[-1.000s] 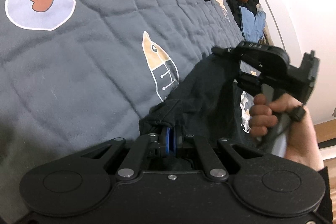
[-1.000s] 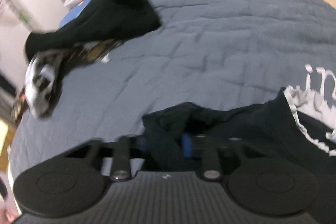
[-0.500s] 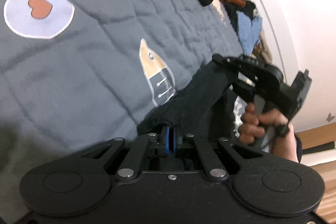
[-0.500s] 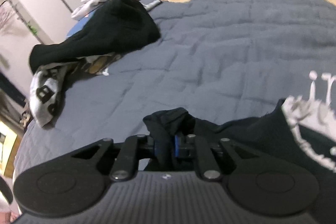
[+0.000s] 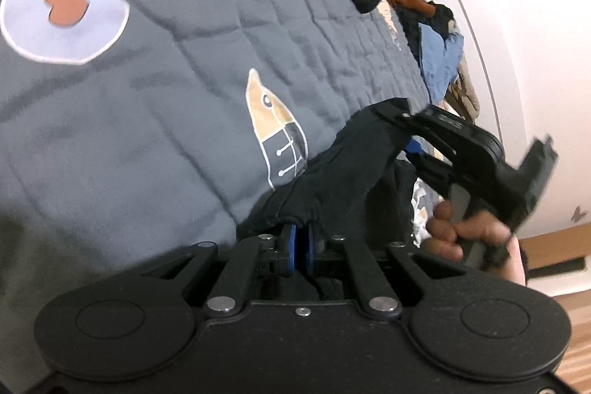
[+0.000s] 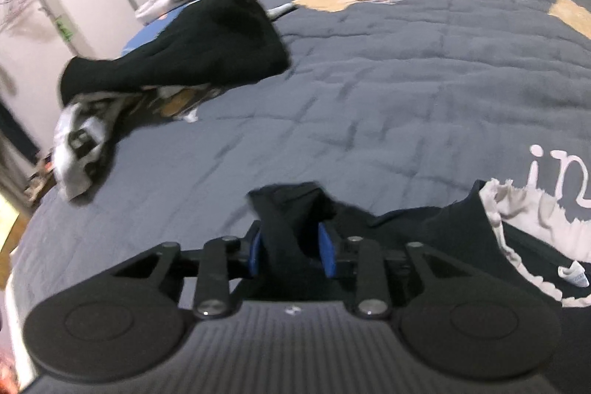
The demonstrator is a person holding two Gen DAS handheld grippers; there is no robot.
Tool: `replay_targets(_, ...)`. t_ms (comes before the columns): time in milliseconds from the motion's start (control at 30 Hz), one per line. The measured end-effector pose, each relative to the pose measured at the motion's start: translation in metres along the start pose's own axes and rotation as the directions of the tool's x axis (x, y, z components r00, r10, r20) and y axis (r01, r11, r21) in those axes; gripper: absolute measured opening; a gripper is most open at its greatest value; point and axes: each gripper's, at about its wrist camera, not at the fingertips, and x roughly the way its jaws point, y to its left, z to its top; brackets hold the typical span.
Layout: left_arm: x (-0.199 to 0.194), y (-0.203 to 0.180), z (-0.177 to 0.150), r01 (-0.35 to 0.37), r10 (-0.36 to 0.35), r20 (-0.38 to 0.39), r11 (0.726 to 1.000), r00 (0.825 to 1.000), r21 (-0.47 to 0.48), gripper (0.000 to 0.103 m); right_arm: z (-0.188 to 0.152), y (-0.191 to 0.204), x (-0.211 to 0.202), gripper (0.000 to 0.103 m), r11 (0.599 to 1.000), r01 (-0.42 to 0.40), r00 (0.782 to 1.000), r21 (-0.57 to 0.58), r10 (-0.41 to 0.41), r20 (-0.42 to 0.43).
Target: Fold clothes
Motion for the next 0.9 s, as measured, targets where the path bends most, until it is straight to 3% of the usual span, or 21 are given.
replay_targets(67, -0.002, -0.007, -0.003, -0.026, 0.025, 0.015, 0.998, 1.0, 0.065, 0.004, 0.0, -0.001, 0.008, 0.013, 1.0, 0.015, 1.0, 0.013, -0.015, -0.002)
replay_targets(167, -0.008, -0.018, -0.008, -0.057, 0.052, 0.035, 0.985, 0.998, 0.164, 0.003, -0.001, 0.001, 0.018, 0.012, 0.999, 0.048, 0.999, -0.006, -0.048, 0.005)
replay_targets(400, -0.011, -0.024, -0.009, -0.102, 0.098, 0.03, 0.969, 0.995, 0.225, 0.002, -0.002, 0.0, 0.021, 0.013, 0.999, 0.047, 0.999, -0.002, -0.047, 0.016)
replay_targets(667, -0.021, -0.037, -0.015, -0.133, 0.128, 0.038, 0.946, 0.991, 0.294, 0.002, -0.002, 0.006, -0.03, 0.034, 0.995, 0.048, 0.999, -0.087, -0.046, 0.029)
replay_targets(900, -0.019, -0.034, -0.012, -0.136, 0.133, 0.029, 0.951, 0.991, 0.277, 0.002, -0.037, 0.013, -0.09, 0.041, 0.992, 0.007, 0.999, -0.128, 0.0, 0.05)
